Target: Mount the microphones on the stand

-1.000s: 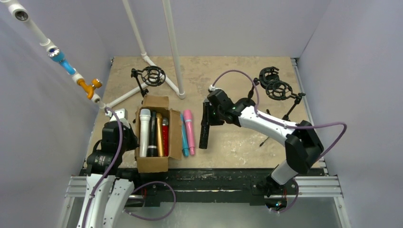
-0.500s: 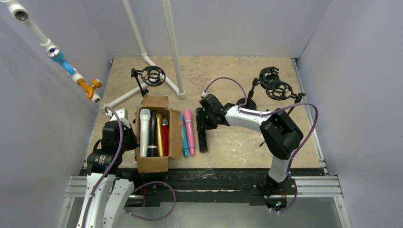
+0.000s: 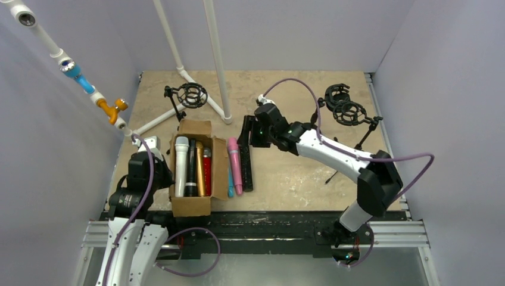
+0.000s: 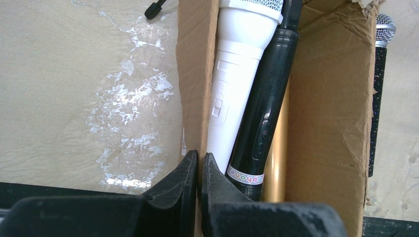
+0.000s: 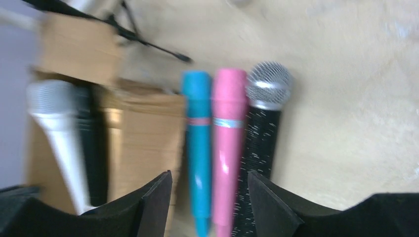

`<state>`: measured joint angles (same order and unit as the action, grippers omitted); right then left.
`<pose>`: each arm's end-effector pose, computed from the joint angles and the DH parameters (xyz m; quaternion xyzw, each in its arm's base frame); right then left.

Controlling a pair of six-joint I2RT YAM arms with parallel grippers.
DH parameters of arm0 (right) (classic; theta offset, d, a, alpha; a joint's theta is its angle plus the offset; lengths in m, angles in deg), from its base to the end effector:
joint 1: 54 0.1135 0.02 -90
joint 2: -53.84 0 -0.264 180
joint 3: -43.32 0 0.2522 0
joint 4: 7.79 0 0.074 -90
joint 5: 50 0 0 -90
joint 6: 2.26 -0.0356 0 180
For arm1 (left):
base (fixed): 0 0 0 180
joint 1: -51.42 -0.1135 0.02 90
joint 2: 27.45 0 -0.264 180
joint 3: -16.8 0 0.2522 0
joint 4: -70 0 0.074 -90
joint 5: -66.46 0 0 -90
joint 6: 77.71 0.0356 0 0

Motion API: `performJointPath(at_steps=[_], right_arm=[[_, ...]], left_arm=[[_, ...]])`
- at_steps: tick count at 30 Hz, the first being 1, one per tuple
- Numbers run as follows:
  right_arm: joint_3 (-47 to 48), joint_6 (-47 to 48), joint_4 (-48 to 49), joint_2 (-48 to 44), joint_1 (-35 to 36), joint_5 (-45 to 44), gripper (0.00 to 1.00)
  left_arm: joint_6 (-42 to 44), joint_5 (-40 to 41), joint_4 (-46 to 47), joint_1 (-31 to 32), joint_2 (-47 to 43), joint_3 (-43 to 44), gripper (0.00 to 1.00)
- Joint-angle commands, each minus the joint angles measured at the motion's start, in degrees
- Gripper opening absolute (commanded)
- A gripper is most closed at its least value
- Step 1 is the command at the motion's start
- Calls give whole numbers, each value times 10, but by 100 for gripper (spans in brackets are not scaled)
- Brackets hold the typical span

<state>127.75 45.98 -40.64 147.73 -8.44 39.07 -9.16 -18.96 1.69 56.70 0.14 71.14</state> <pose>0.2579 0.2621 0.2617 -0.0270 0.9142 0.2737 0.2976 0.0930 -0.0057 0.2767 -0.1444 0.8999 -0.0593 0.4072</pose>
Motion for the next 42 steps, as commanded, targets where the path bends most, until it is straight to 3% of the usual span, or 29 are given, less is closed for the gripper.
performJointPath(at_steps=[1, 7, 14, 42], right_arm=[[81, -28, -1, -54, 53, -41, 61], [201, -31, -21, 30, 142, -7, 60], [287, -28, -43, 148, 190, 3, 59], [373, -31, -42, 317, 197, 7, 56]], left_arm=[[-4, -3, 61, 1, -10, 19, 0], [-4, -2, 61, 1, -7, 20, 0], [-5, -3, 59, 1, -8, 21, 0], [1, -24, 68, 1, -7, 16, 0]])
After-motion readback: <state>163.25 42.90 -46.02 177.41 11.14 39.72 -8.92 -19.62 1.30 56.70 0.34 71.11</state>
